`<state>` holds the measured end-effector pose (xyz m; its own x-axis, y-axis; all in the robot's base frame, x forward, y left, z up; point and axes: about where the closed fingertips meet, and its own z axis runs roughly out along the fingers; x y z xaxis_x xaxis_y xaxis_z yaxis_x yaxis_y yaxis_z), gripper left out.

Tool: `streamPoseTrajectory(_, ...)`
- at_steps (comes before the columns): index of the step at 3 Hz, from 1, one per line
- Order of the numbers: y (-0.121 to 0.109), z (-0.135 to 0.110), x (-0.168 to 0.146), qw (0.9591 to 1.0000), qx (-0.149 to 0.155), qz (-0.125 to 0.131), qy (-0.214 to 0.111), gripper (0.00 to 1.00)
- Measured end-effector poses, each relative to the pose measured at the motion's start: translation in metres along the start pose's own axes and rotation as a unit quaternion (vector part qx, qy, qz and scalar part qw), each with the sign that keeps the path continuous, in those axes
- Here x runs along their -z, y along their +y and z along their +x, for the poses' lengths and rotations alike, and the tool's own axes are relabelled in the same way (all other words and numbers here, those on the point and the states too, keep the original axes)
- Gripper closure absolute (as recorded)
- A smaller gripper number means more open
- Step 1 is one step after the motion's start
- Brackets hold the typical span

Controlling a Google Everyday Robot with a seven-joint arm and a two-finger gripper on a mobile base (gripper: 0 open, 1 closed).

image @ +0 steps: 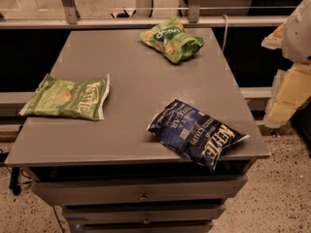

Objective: Move green rice chip bag near blue chip bag

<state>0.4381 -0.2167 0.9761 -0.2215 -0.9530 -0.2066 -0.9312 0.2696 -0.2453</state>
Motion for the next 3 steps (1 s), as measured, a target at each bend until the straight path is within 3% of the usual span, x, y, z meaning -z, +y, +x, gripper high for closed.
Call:
streamPoseTrajectory(2, -0.005, -0.004, -0.009, 0.9998, -0.007, 0.005, -0.017, 0.0)
streamPoseTrajectory(3, -0.034, -0.019, -0.049, 0.9984, -0.008, 0.012, -0.055, 0.0)
